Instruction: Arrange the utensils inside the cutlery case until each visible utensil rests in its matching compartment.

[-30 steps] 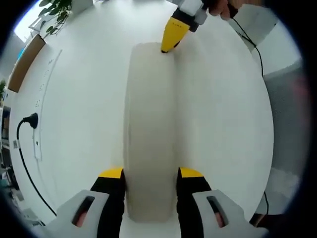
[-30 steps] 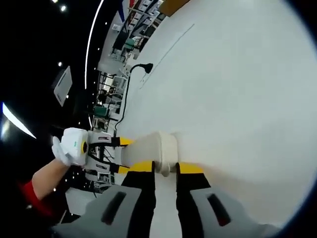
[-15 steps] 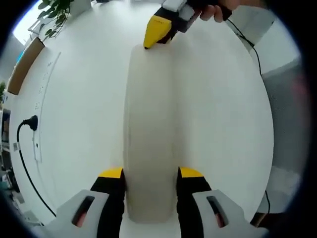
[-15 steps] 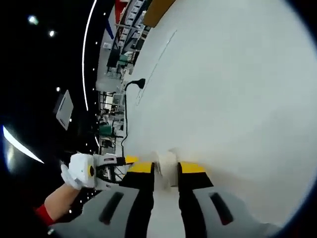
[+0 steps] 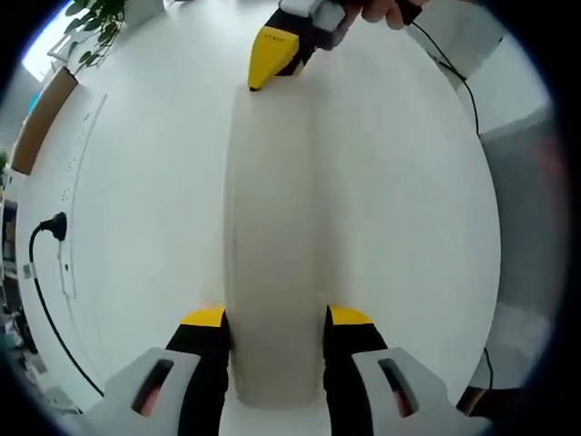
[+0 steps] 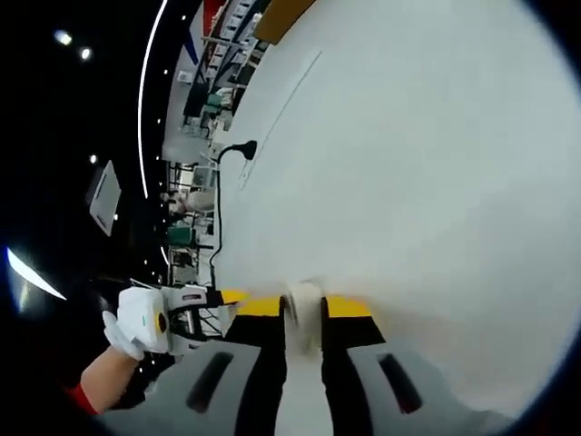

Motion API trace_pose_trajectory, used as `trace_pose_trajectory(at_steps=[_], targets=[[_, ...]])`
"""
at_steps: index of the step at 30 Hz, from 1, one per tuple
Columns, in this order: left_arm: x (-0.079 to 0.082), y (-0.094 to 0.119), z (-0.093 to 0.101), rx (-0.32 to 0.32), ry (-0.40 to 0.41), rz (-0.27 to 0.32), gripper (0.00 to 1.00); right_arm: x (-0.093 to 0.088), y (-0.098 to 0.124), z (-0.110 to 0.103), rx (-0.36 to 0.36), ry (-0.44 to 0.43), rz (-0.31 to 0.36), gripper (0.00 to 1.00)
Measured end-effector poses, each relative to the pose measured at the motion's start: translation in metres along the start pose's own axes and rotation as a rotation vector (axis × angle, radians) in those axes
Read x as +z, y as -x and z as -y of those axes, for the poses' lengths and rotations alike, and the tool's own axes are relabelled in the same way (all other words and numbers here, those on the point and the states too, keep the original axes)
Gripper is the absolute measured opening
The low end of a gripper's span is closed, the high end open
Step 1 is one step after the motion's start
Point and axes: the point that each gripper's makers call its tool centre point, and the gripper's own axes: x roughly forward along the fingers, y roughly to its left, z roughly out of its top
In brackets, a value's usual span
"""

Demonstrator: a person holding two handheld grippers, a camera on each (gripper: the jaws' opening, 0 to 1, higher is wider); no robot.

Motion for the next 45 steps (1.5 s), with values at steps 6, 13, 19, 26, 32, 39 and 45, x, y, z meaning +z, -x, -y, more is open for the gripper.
trace_pose_trajectory(at_steps=[6,13,19,26,32,39,45], targets=[[-0.001,0.001,0.0,0.001,0.006,0.001,0.4,0.025,-0.005,0.005,-0.007,0.142,-0.032,0.12],[-0.002,0.001,0.0,0.001,0.015,0.026,0.41,0.019,-0.01,0.004,-0.022,0.048,-0.002,0.16],[-0.001,0.001,0.001,0.004,0.016,0.028,0.41,0.013,-0.003,-0.001,0.018,0.04,0.05,0.13],[-0.001,0.0,0.001,-0.002,0.007,0.01,0.41,0.034,-0.012,-0.006,0.006,0.075,0.098,0.03],[0.002,0.0,0.01,-0.013,-0.072,0.03,0.41,0.031,-0.015,0.008,-0.023,0.105,0.099,0.0],[0.005,0.001,0.009,-0.009,-0.064,0.066,0.42,0.035,0.001,-0.024,0.03,0.407,0.095,0.17],[0.004,0.004,0.01,0.004,-0.051,0.105,0.43,0.016,0.01,-0.035,-0.048,0.883,0.039,0.46]])
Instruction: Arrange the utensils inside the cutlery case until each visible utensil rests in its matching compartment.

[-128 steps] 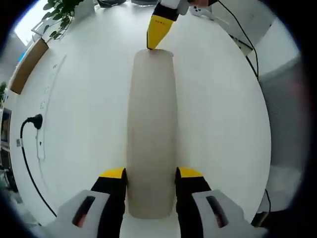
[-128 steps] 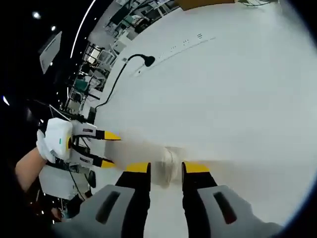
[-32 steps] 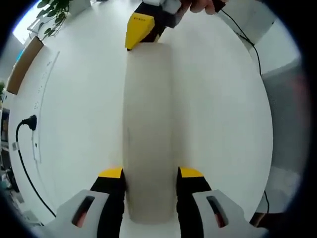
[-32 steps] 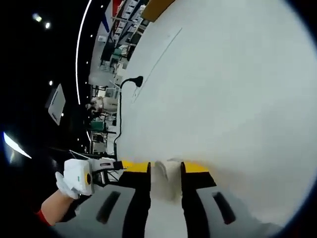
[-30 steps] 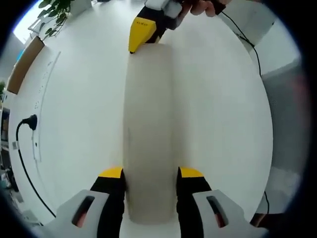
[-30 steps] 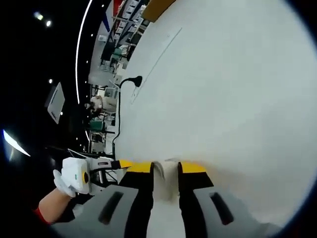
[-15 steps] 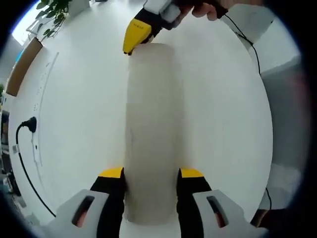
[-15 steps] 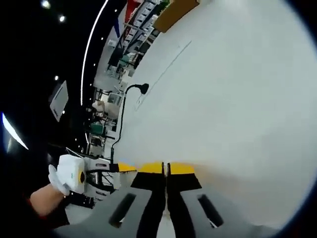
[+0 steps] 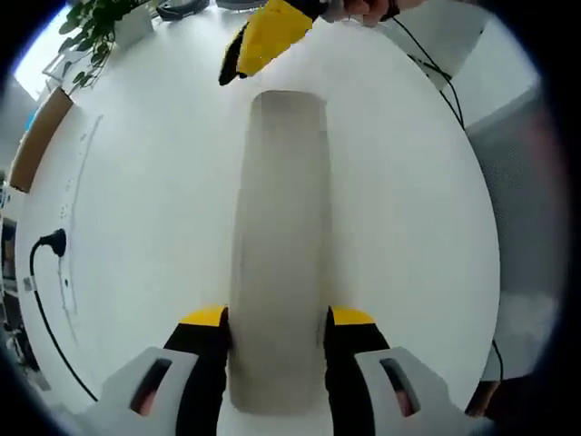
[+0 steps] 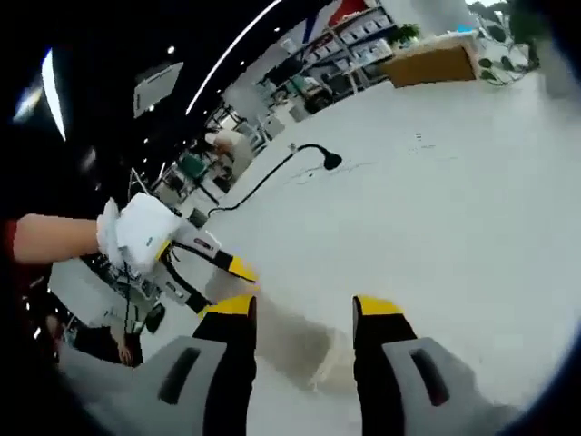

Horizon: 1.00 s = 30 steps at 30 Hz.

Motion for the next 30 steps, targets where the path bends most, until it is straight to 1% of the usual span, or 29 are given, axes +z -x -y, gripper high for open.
trace_pose_trajectory(at_steps=[1,2,3,4,5,6,7,8,10,11,12,13,14,15,16,17,18,19,20,21,22,23,24,25,26,27,28,29,30], targets=[[-0.002,0.001,0.001,0.002,-0.013,-0.003,0.42,-0.004,0.0,-0.005,-0.001,0.086,-0.037,0.48],[-0.005,0.002,0.001,0.012,-0.024,-0.006,0.42,-0.005,0.001,-0.007,-0.004,0.126,-0.05,0.49],[-0.007,0.004,0.001,0.018,-0.023,-0.004,0.42,-0.01,0.001,-0.009,-0.021,0.225,-0.098,0.51],[-0.008,0.006,0.001,0.024,-0.019,0.004,0.42,-0.013,0.0,-0.011,-0.019,0.277,-0.134,0.53],[-0.007,0.007,0.0,0.032,0.0,0.026,0.41,-0.017,-0.003,-0.015,-0.016,0.356,-0.176,0.56],[-0.005,0.009,0.003,0.033,0.029,0.055,0.41,-0.018,-0.005,-0.017,-0.011,0.396,-0.204,0.58],[-0.007,0.01,0.004,0.035,0.027,0.064,0.41,-0.02,-0.008,-0.022,0.002,0.47,-0.234,0.58],[-0.009,0.011,0.006,0.04,0.033,0.076,0.41,-0.019,-0.01,-0.025,0.022,0.506,-0.25,0.57],[-0.015,0.012,0.006,0.036,0.054,0.101,0.41,-0.019,-0.015,-0.031,0.047,0.591,-0.317,0.58],[-0.015,0.013,0.006,0.035,0.075,0.117,0.41,-0.019,-0.017,-0.034,0.061,0.618,-0.335,0.59],[-0.017,0.018,0.005,0.04,0.099,0.144,0.41,-0.016,-0.021,-0.035,0.069,0.668,-0.364,0.59],[-0.015,0.023,0.0,0.063,0.123,0.187,0.43,-0.016,-0.023,-0.037,0.079,0.699,-0.383,0.59],[-0.014,0.029,-0.005,0.075,0.174,0.232,0.44,-0.015,-0.026,-0.038,0.089,0.748,-0.416,0.59],[-0.017,0.039,-0.009,0.068,0.287,0.283,0.45,-0.013,-0.029,-0.038,0.086,0.775,-0.428,0.6],[-0.019,0.047,-0.012,0.062,0.354,0.32,0.46,-0.01,-0.034,-0.041,0.105,0.796,-0.434,0.61],[-0.021,0.055,-0.019,0.08,0.416,0.364,0.46,-0.01,-0.037,-0.043,0.121,0.8,-0.439,0.62],[-0.027,0.067,-0.026,0.1,0.469,0.406,0.45,-0.007,-0.042,-0.044,0.119,0.791,-0.442,0.64],[-0.036,0.076,-0.029,0.102,0.528,0.43,0.45,-0.007,-0.045,-0.045,0.128,0.792,-0.446,0.65],[-0.042,0.081,-0.029,0.088,0.575,0.447,0.45,-0.006,-0.048,-0.046,0.137,0.788,-0.446,0.66],[-0.048,0.084,-0.026,0.064,0.63,0.454,0.45,-0.007,-0.051,-0.047,0.141,0.775,-0.455,0.67],[-0.06,0.088,-0.021,0.031,0.734,0.443,0.46,-0.009,-0.052,-0.046,0.142,0.77,-0.462,0.67],[-0.065,0.09,-0.02,0.021,0.776,0.457,0.47,-0.013,-0.053,-0.046,0.148,0.77,-0.48,0.66],[-0.07,0.094,-0.021,0.02,0.856,0.506,0.49,-0.016,-0.055,-0.046,0.149,0.775,-0.492,0.65],[-0.077,0.094,-0.025,0.016,0.913,0.532,0.49,-0.021,-0.056,-0.044,0.154,0.79,-0.519,0.65],[-0.083,0.097,-0.026,0.01,0.992,0.573,0.48,-0.024,-0.056,-0.044,0.157,0.799,-0.534,0.64],[-0.085,0.098,-0.025,0.002,1.042,0.601,0.47,-0.029,-0.056,-0.043,0.163,0.804,-0.559,0.64],[-0.089,0.099,-0.024,-0.008,1.116,0.642,0.47,-0.032,-0.057,-0.042,0.163,0.813,-0.577,0.63],[-0.09,0.099,-0.021,-0.022,1.157,0.666,0.47,-0.032,-0.057,-0.041,0.164,0.819,-0.581,0.63],[-0.09,0.099,-0.018,-0.035,1.199,0.69,0.47,-0.035,-0.059,-0.039,0.162,0.853,-0.601,0.63]])
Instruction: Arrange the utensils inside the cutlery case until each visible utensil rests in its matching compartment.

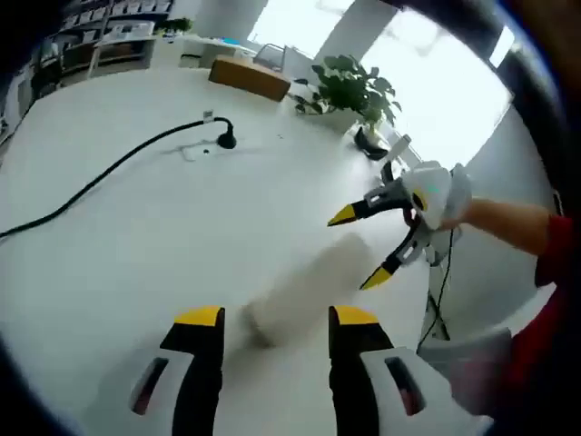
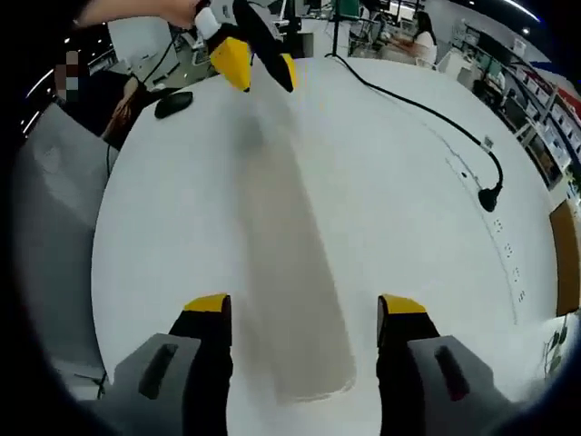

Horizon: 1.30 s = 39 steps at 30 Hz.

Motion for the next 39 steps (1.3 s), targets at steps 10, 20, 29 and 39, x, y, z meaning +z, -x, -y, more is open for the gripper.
trace_pose_trajectory(at_steps=[10,20,29,39], targets=[[-0.034,0.001,-0.02,0.012,0.312,0.132,0.48,-0.005,-0.004,-0.002,0.02,0.01,-0.05,0.55],[-0.058,-0.015,0.008,-0.087,0.49,0.191,0.44,-0.015,-0.001,-0.001,0.032,0.185,-0.106,0.38],[-0.067,-0.026,0.032,-0.078,0.474,0.153,0.38,-0.017,-0.003,-0.001,0.038,0.19,-0.13,0.38],[-0.074,-0.04,0.032,-0.118,0.41,0.041,0.31,-0.02,-0.005,-0.026,0.071,0.341,-0.202,0.37]])
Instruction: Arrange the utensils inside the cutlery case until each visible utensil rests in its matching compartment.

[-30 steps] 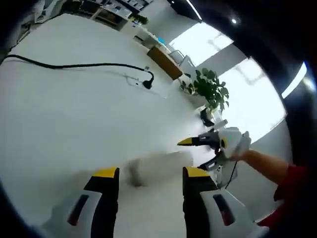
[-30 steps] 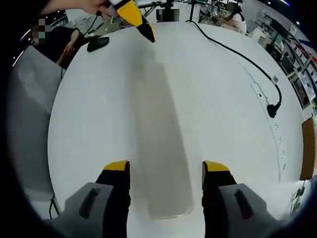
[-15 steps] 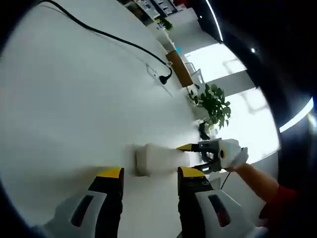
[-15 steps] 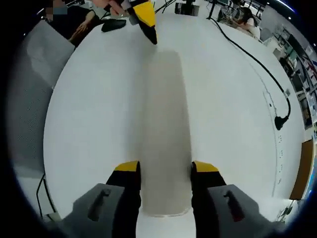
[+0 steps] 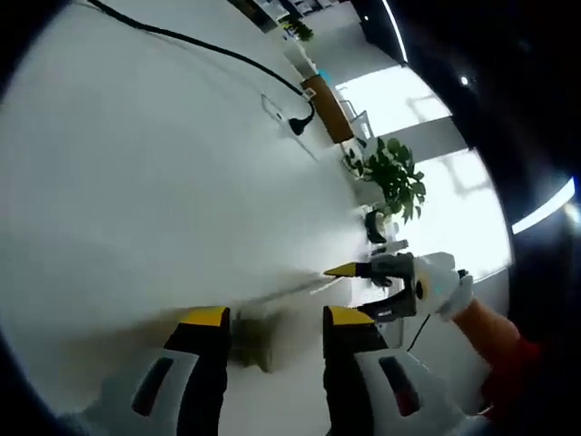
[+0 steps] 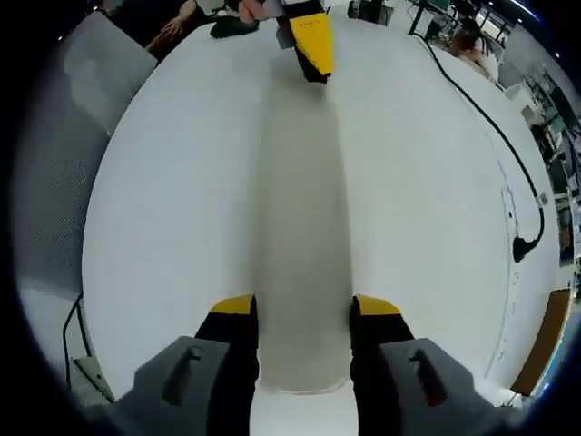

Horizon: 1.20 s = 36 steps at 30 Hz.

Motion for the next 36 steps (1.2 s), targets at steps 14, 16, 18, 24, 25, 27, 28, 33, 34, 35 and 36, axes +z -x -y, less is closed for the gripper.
trace_pose_trajectory(at_steps=[14,16,18,24,25,27,28,33,34,35,36], targets=[[0.014,0.0,-0.023,0.025,-0.063,0.008,0.17,0.001,-0.003,0.001,0.01,0.003,0.014,0.37],[0.014,-0.002,-0.024,0.023,-0.056,0.021,0.17,0.002,-0.003,0.001,0.01,0.005,0.015,0.37],[0.014,-0.003,-0.025,0.029,-0.042,0.019,0.16,0.002,-0.004,0.002,0.01,0.008,0.014,0.37],[0.011,-0.006,-0.024,0.039,-0.049,0.027,0.14,0.001,-0.004,0.001,0.008,0.001,0.012,0.37],[0.011,-0.006,-0.023,0.039,-0.051,0.029,0.14,0.001,-0.004,0.002,0.006,-0.002,0.015,0.37],[0.013,-0.008,-0.025,0.014,-0.004,0.083,0.16,0.001,-0.004,0.001,0.006,-0.013,0.018,0.37],[0.012,-0.006,-0.025,0.018,0.017,0.075,0.16,0.001,-0.004,0.001,0.003,-0.02,0.02,0.37],[0.007,-0.004,-0.021,0.055,-0.103,0.035,0.19,0.003,-0.004,-0.006,-0.005,-0.034,0.014,0.37],[0.005,-0.002,-0.021,0.061,-0.12,0.043,0.19,0.005,-0.004,-0.009,-0.007,-0.035,0.011,0.37],[0.004,-0.002,-0.021,0.062,-0.123,0.044,0.19,0.005,-0.005,-0.011,-0.006,-0.043,0.006,0.37],[0.002,-0.001,-0.021,0.062,-0.124,0.045,0.18,0.006,-0.005,-0.013,-0.006,-0.044,0.004,0.37]])
